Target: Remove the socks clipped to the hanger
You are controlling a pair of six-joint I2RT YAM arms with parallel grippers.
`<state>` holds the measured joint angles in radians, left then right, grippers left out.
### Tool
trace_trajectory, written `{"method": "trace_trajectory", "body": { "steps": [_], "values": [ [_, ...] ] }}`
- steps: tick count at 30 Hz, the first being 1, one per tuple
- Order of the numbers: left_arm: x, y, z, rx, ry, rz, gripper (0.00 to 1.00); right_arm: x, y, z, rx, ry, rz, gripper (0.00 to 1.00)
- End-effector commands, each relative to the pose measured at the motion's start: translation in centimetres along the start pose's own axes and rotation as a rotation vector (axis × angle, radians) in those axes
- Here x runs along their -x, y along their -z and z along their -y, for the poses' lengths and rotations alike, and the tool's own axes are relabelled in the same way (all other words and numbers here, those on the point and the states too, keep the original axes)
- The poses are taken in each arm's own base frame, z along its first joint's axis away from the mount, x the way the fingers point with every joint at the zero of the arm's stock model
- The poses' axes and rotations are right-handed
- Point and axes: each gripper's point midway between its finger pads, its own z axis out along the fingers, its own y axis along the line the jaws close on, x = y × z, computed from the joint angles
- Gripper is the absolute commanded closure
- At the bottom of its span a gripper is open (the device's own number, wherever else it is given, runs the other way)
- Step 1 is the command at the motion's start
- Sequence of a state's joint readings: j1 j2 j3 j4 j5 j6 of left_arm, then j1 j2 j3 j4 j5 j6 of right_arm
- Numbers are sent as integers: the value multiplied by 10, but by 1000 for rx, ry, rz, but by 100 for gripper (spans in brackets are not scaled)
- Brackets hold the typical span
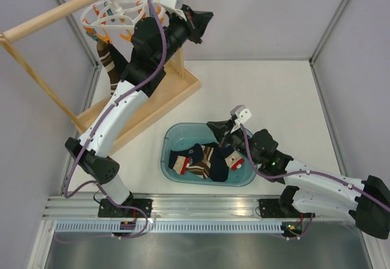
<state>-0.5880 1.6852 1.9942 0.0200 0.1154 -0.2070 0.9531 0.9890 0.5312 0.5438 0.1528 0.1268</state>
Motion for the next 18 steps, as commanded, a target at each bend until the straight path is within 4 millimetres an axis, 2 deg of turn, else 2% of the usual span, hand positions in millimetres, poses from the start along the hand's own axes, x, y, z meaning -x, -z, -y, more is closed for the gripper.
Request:
{"method": "trace_trajectory", "body": {
  "steps": [1, 2, 3, 4, 5, 6, 7, 8, 9, 10, 11, 12, 13, 14, 15, 16, 17, 18],
  "values": [
    [2, 25, 54, -139, -95, -49, 98, 5, 4, 6, -39, -11, 20, 95],
    [-21, 30, 54, -134, -94, -98, 98, 6, 3, 8, -49, -10, 21, 95],
    [-27, 37, 50, -102, -95, -114, 98, 6, 4, 8, -49, -10, 21, 95],
    [-14, 52, 55, -94, -97, -96, 88, 5, 3, 8, -51, -8, 20, 94],
    [-18, 60, 50, -66, -103, -111, 80, 7, 2, 8, -49, -6, 26, 94],
    [-41, 72, 41, -31, -104, -164, 72, 10, 0, 7, -47, -4, 32, 94],
    [-44, 82, 26, 54, -112, -171, 60, 7, -4, 6, -45, -2, 22, 94],
    [-47, 104, 16, 99, -130, -184, 33, 13, -8, 3, -37, -3, 35, 93],
    [-49, 116, 7, 149, -144, -188, 19, 7, -15, 1, -27, 2, 16, 92],
    [-51, 125, 6, 152, -144, -193, 19, 8, -19, -1, -21, 2, 15, 92],
    [-50, 143, 6, 151, -144, -188, 19, 18, -26, -5, -10, -2, 37, 91],
    [-51, 151, 3, 157, -146, -190, 19, 11, -33, -7, 3, 1, 20, 89],
    [-63, 181, -54, 450, -259, -254, 0, 22, -41, -11, 11, -7, 49, 88],
    [-53, 196, -61, 490, -266, -239, 0, 25, -46, -14, 20, -10, 55, 88],
    [-52, 211, -79, 552, -275, -252, 0, 17, -53, -16, 28, -10, 36, 87],
    [-59, 222, -90, 587, -261, -268, 0, 27, -60, -21, 44, -23, 60, 86],
    [-60, 231, -99, 619, -235, -265, 0, 28, -64, -24, 52, -29, 62, 86],
    [-46, 248, -116, 674, -218, -230, 0, 22, -70, -26, 60, -33, 50, 85]
  ]
}}
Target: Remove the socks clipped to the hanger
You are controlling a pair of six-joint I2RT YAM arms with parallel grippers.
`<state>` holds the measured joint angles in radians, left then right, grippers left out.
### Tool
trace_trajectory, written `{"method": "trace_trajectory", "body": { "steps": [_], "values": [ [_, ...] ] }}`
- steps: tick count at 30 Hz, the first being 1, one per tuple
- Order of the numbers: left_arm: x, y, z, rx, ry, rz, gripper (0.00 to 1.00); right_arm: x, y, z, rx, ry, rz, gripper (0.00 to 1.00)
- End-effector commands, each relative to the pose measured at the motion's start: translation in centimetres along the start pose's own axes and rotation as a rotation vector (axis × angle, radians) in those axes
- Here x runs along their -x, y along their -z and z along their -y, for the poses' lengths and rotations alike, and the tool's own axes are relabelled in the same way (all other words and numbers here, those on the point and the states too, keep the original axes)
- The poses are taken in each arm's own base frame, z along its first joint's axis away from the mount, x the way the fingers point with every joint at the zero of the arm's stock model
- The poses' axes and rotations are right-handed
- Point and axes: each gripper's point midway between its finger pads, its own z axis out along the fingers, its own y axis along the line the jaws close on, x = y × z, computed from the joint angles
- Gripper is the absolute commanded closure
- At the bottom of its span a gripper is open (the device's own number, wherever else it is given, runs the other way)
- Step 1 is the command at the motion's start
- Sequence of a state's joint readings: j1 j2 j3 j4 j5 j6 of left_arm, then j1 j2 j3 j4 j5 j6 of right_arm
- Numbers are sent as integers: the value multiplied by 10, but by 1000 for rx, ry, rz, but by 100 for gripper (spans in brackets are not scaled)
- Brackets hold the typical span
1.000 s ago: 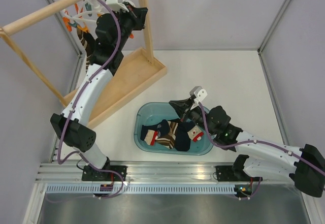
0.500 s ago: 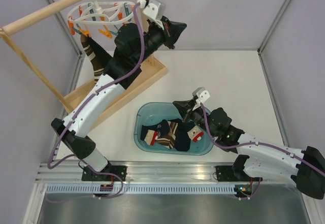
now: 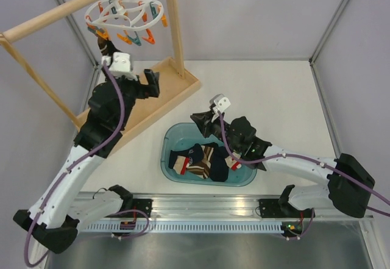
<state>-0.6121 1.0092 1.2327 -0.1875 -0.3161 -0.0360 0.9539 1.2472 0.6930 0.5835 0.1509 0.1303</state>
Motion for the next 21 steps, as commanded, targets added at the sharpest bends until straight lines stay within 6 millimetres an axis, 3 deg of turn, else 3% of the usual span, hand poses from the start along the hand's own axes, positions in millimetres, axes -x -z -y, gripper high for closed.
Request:
{"method": "trace_trajectory", "body": {
  "steps": [1, 3, 5, 6, 8, 9, 11, 12, 13, 14, 17, 18, 21],
  "values": [
    [-17, 21, -78, 266, 31, -29, 0, 40, -19, -23, 84, -47, 115, 84],
    [-18, 30, -107, 342, 58, -16, 0, 41, -25, -29, 105, -70, 121, 84],
    [-27, 29, -121, 372, 63, -33, 0, 38, -28, -34, 118, -85, 119, 83],
    [-37, 24, -139, 415, 65, -59, 0, 37, -28, -36, 125, -90, 118, 83],
    [-47, 11, -148, 399, 93, -78, 0, 33, -28, -37, 126, -98, 113, 83],
    [-61, 3, -168, 439, 121, -109, 0, 32, -28, -38, 129, -100, 114, 82],
    [-62, -7, -177, 422, 156, -94, 0, 28, -25, -39, 131, -102, 107, 82],
    [-60, -7, -194, 452, 168, -75, 0, 28, -23, -41, 138, -105, 109, 82],
    [-66, -12, -198, 452, 181, -74, 0, 24, -21, -41, 138, -105, 101, 82],
    [-58, -18, -200, 434, 176, -32, 0, 26, -18, -40, 138, -106, 105, 82],
    [-63, -34, -209, 433, 153, -48, 0, 22, -13, -40, 144, -109, 106, 82],
    [-57, -39, -211, 424, 143, -20, 0, 21, -11, -40, 145, -110, 104, 82],
    [-65, -54, -208, 376, 141, -17, 0, 13, -8, -40, 150, -107, 92, 82]
  ]
}}
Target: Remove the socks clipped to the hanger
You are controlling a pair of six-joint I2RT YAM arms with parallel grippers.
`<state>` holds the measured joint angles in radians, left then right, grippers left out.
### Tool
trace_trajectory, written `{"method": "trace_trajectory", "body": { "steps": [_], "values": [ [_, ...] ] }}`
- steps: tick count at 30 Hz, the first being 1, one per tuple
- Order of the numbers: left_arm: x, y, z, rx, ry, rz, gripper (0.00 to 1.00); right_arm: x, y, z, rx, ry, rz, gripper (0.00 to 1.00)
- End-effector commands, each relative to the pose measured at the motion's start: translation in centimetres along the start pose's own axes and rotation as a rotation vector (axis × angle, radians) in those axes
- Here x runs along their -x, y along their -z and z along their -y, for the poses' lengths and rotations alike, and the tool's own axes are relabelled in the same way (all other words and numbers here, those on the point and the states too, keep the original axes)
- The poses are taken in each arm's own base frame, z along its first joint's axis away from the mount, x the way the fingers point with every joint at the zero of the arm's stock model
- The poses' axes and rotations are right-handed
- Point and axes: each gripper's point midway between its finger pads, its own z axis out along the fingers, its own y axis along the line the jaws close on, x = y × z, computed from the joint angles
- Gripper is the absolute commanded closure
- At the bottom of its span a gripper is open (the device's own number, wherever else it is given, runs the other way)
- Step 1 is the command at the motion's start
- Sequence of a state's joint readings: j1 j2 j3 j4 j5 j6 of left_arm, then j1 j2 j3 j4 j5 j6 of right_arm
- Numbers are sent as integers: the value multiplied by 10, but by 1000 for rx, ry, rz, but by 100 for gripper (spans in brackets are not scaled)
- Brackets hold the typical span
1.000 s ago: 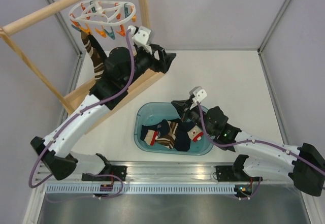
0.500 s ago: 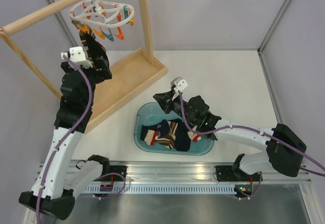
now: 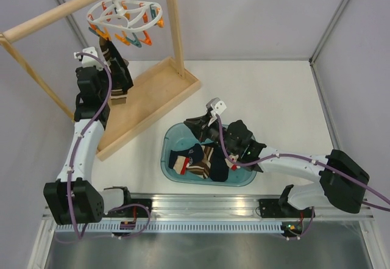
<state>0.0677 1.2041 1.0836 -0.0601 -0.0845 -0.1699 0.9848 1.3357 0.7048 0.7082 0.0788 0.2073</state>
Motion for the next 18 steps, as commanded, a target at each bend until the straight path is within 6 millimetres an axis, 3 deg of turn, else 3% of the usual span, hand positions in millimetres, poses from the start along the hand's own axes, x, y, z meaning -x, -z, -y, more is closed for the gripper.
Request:
{"method": "trace_trajectory", "body": {
  "steps": [1, 6, 12, 18],
  "values": [
    [41, -9, 21, -103, 37, 150, 0, 12, 5, -10, 44, -20, 54, 82],
    [32, -22, 29, -147, 53, 133, 0, -1, 6, -6, 38, -12, 27, 82],
    [37, -18, 34, -171, 68, 163, 0, -20, -2, -6, 43, -19, -5, 82],
    [33, -34, 40, -198, 68, 139, 3, -32, -9, -11, 73, -50, -21, 82]
  ]
}}
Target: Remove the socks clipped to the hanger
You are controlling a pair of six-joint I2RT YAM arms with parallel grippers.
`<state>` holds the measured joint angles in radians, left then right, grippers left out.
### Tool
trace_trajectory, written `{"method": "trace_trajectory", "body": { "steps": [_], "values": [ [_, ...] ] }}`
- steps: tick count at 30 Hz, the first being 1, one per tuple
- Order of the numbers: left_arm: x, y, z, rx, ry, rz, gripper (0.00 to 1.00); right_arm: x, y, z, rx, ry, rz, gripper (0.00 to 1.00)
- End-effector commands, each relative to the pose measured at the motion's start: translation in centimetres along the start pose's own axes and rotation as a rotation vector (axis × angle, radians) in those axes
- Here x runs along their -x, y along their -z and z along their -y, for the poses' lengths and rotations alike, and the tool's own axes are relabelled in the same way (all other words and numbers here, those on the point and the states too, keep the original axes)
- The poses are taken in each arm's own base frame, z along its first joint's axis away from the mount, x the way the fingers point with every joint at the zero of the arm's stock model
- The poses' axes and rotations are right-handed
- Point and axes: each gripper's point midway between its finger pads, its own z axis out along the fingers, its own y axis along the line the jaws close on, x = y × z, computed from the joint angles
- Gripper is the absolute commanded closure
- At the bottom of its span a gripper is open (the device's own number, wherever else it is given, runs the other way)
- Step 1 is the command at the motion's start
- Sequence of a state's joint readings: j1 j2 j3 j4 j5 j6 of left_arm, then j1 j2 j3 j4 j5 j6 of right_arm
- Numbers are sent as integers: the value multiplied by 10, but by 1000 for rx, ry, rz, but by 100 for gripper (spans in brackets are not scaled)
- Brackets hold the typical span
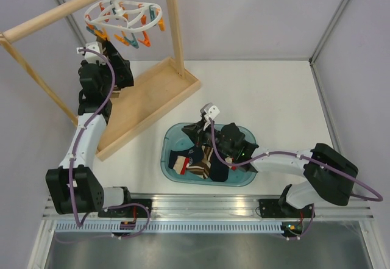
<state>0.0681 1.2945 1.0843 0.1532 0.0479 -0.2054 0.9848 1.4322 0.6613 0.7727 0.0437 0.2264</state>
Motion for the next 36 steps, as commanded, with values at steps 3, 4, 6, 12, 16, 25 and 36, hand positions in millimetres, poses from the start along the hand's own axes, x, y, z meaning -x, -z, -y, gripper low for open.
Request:
{"method": "trace_trajectory", "body": {
  "steps": [3, 4, 6, 12, 16, 25, 36],
  "values": [
    [12, -18, 9, -51, 26, 31, 12, 13, -6, -14, 60, -41, 61, 82],
    [17, -20, 10, -54, 24, 38, 16, 11, -5, -15, 63, -45, 58, 82],
    [13, -28, 9, -48, 25, 24, 25, 11, -5, -14, 62, -45, 60, 82],
    [9, -35, 10, -57, 23, 10, 66, 8, -3, -13, 58, -38, 50, 81],
    [13, -28, 14, -75, 22, 18, 93, 10, 0, -13, 55, -41, 52, 81],
    [23, -1, 25, -115, 45, 44, 98, 22, 7, -15, 54, -45, 72, 81],
    [25, 49, 47, -215, 59, 1, 98, 57, -3, -16, 20, 19, 86, 81]
  ]
}}
